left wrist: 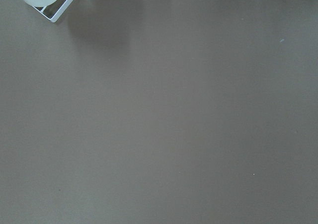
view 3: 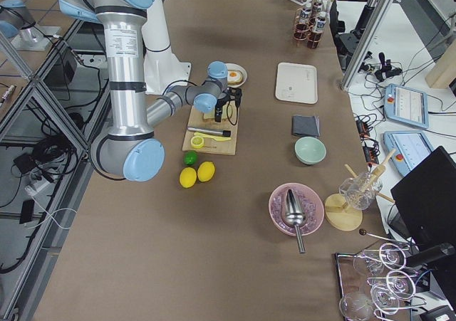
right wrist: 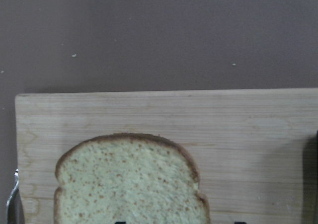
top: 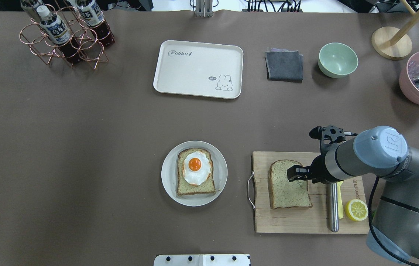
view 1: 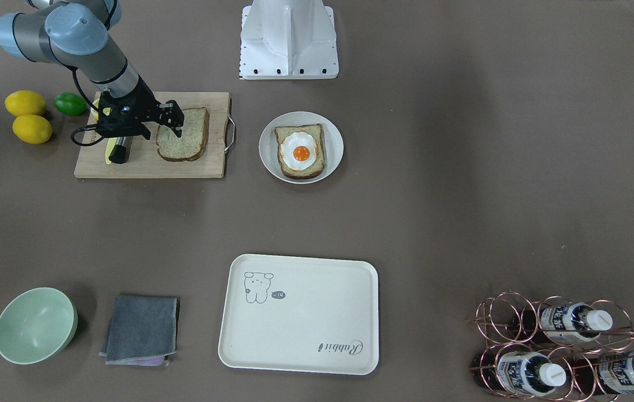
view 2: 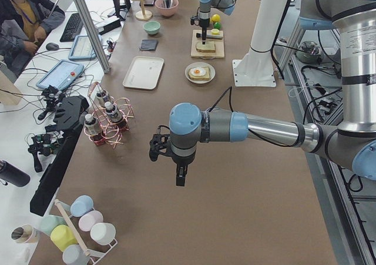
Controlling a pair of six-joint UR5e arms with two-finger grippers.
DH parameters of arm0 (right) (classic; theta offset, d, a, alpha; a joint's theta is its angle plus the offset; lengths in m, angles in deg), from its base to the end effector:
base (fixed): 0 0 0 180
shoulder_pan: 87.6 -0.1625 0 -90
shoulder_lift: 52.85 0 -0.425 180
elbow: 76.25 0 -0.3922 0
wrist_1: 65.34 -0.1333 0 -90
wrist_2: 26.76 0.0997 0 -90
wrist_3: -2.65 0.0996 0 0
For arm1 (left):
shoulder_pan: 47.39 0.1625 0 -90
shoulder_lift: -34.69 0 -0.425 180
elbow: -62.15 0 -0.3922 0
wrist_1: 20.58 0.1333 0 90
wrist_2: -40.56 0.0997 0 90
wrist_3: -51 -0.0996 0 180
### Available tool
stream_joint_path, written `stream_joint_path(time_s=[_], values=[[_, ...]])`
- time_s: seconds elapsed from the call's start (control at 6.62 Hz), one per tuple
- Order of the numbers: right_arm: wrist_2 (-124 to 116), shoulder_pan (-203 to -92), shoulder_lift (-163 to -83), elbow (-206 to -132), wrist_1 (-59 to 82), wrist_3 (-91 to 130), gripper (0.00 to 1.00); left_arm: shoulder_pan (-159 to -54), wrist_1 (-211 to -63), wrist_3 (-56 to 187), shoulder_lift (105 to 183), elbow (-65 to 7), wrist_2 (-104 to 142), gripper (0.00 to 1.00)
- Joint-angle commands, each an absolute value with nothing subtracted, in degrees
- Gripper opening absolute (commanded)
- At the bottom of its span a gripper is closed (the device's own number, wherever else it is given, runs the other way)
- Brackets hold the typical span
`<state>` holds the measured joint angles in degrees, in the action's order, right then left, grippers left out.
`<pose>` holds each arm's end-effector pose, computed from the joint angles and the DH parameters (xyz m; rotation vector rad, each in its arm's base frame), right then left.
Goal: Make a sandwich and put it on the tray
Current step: 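Move the right gripper over the plain bread slice on the cutting board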
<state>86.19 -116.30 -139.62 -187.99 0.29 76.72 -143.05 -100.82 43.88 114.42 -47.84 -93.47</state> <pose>-0.4055 -0.3297 0.4054 -0.0247 -0.9270 0.0343 -0.1042 -0.4021 0.5862 0.0849 0.7638 0.0239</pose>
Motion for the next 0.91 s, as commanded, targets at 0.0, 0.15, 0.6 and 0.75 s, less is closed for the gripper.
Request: stream_joint_path(time_s=[0.0, 0.15, 0.6, 0.75], values=[[86.09, -116.25, -140.3, -187.87, 0.13, 76.83, 0.62, -143.1, -100.91, 43.88, 114.06, -47.97, -93.39, 0.97], [86.09, -116.25, -140.3, -187.78, 0.13, 76.83, 0.61, -143.19, -100.82, 43.88, 113.97, -48.23, -93.39, 0.97], [86.09, -116.25, -140.3, -187.52, 0.13, 76.83, 0.46, -143.19, -100.82, 43.88, 114.05, -48.24, -93.39, 0.97], [86.26, -116.34, -140.47, -188.13, 0.13, 77.09, 0.37, -143.45, -100.82, 43.88, 113.97, -48.59, -93.39, 0.97]])
